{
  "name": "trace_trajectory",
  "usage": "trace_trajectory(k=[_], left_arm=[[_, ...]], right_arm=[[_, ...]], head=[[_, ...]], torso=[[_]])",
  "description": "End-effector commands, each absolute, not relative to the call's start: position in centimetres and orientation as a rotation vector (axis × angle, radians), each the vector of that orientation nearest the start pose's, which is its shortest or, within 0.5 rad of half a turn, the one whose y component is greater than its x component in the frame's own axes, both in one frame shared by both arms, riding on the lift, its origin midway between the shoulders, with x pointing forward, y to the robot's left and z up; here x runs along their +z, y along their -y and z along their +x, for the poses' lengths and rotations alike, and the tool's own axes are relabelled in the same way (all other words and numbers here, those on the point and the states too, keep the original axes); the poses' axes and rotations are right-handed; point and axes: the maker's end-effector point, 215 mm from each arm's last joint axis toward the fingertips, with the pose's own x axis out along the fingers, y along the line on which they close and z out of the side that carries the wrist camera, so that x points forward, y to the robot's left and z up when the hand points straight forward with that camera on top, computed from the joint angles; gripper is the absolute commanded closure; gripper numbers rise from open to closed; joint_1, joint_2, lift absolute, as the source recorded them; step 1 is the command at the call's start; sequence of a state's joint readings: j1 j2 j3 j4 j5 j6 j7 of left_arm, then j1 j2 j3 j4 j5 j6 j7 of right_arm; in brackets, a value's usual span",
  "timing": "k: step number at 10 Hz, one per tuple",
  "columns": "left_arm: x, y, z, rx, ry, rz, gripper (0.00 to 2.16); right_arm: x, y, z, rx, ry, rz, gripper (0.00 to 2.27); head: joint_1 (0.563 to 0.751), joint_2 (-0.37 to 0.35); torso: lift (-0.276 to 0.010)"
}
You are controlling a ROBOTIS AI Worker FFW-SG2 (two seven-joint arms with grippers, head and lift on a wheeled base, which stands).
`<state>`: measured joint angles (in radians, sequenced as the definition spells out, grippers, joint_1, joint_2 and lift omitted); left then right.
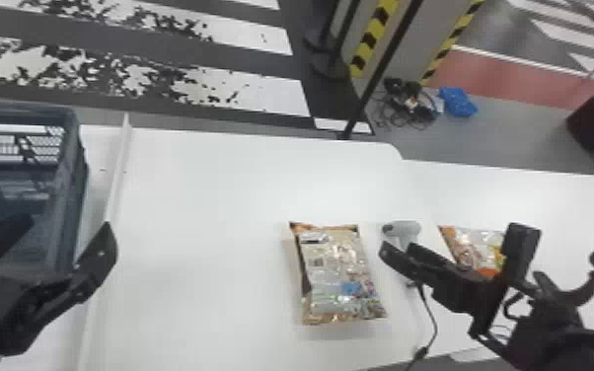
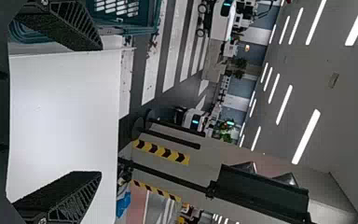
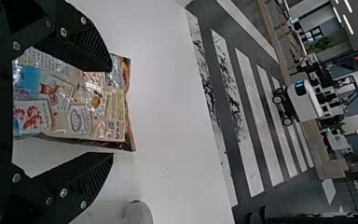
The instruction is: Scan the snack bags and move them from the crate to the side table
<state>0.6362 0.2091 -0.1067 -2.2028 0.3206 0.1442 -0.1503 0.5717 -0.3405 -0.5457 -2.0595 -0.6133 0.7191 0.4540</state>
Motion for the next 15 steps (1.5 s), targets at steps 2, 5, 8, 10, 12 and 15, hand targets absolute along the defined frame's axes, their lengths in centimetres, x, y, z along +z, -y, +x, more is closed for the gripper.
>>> trace_trajectory(k=[2, 5, 8, 10, 12, 15], left_arm=[[-35.2, -14.5, 38.9, -0.357, -0.178, -0.201, 0.04], [-36.2, -15.8, 39.1, -0.327, -0.191, -0.191, 0.04], [-36.8, -16.7, 39.5, -0.302, -0.202, -0.185, 0.04], [-36.5, -17.0, 39.5, -0.295, -0.205, -0.184, 0.04], [-36.4, -17.0, 39.4, -0.297, -0.212, -0.184, 0.04], [-36.3, -16.6, 39.4, -0.304, -0.215, -0.19, 0.04]], right_arm=[[-43.3, 45.7, 38.0, 0.121, -0.523, 0.233, 0.06], [-45.7, 49.1, 40.2, 0.09, -0.508, 0.16, 0.07], [-48.4, 49.7, 41.7, 0.086, -0.502, 0.134, 0.07], [-49.2, 50.8, 41.9, 0.067, -0.474, 0.126, 0.07], [-50.6, 51.6, 40.9, 0.062, -0.478, 0.141, 0.07], [-52.3, 51.2, 39.9, 0.07, -0.497, 0.145, 0.1]], head=[[0.695, -0.35], [0.695, -0.35], [0.695, -0.35], [0.695, -0.35], [0.695, -0.35], [0.695, -0.35]], torso=[[-0.087], [-0.087], [-0.087], [-0.087], [-0.087], [-0.087]])
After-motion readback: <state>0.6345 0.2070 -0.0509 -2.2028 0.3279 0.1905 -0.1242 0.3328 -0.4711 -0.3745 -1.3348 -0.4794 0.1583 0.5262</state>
